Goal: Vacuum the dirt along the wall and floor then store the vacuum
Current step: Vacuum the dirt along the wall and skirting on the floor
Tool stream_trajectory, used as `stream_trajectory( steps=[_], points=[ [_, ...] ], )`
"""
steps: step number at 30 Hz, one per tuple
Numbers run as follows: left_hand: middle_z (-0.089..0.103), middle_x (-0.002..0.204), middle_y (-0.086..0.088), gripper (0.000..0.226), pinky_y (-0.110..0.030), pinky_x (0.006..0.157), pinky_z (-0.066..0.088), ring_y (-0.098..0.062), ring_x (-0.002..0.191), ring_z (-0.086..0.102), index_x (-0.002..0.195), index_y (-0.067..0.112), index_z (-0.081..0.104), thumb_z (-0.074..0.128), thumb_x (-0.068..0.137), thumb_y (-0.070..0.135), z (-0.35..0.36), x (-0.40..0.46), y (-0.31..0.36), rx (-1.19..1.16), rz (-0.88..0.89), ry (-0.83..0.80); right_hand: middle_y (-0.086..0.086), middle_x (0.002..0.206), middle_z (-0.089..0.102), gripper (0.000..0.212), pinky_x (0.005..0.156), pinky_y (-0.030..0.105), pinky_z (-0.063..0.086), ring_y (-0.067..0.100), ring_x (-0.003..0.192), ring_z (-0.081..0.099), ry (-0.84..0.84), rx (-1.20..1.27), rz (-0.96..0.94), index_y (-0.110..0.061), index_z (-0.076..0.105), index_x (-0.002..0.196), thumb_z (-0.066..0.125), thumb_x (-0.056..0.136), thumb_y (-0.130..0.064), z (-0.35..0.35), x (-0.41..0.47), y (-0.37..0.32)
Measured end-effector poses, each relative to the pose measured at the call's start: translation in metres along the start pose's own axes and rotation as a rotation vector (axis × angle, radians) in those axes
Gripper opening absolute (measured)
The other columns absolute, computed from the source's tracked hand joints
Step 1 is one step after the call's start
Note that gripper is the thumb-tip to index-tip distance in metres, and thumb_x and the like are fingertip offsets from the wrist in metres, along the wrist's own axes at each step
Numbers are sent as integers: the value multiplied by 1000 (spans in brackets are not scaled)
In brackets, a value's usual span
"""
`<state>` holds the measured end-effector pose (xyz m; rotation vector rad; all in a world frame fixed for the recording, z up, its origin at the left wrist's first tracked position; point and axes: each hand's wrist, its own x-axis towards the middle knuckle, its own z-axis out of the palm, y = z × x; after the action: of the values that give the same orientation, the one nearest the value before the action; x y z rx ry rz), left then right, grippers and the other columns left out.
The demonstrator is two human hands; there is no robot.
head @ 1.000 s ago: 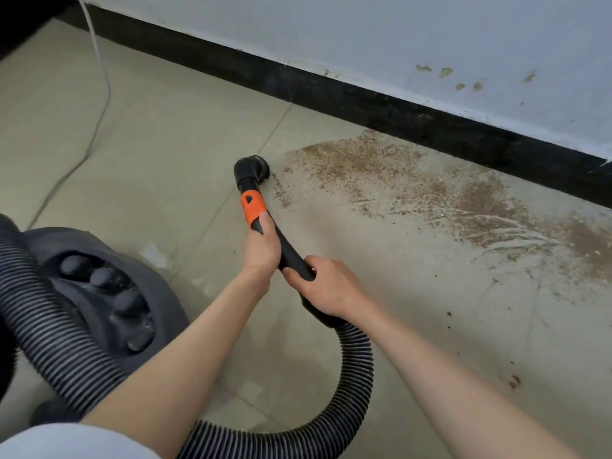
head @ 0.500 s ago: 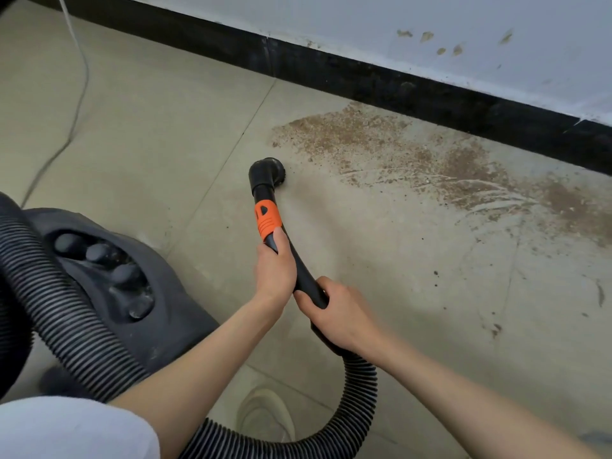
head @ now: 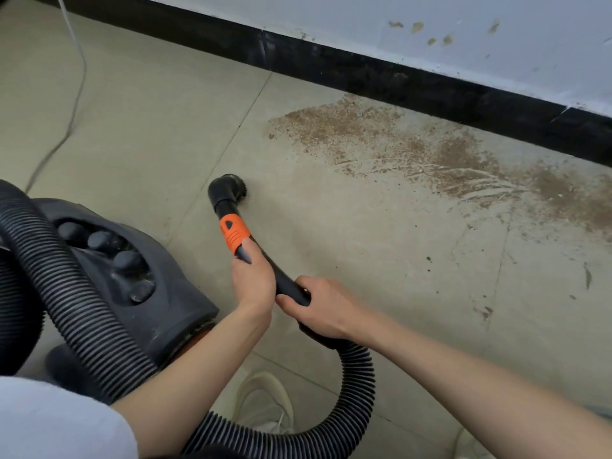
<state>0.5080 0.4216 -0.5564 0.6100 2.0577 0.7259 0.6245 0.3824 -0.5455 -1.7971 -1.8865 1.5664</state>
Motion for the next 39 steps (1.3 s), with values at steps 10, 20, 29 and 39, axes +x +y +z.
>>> stream_trajectory(
  steps=[10,20,29,39],
  points=[
    [51,131,-14,56,-30,92,37,-29,119,50,135,5,40,25,100,46,14,10,13,-63,5,-36,2,74,64,42,60,32,41,24,71,60,36,-70,-13,-22,43,65,55,90,-53,-27,14,0],
    [56,122,-14,60,-43,98,46,-31,110,55,130,6,44,25,97,52,59,40,71,-84,-1,-198,-6,67,62,42,55,30,40,19,67,60,179,-123,35,-22,46,67,53,89,-57,-81,47,-2],
    [56,110,-11,55,-41,93,49,-28,97,56,120,8,45,24,97,52,85,67,104,-123,-16,-252,-1,73,69,43,66,34,49,23,72,65,228,-149,41,-20,51,72,51,88,-60,-109,81,1],
    [54,96,-8,47,-39,91,50,-25,92,55,111,9,44,27,98,51,134,64,130,-93,50,-372,-1,69,70,45,70,40,55,21,67,66,344,-60,112,-19,56,76,48,88,-62,-136,85,29]
  ],
)
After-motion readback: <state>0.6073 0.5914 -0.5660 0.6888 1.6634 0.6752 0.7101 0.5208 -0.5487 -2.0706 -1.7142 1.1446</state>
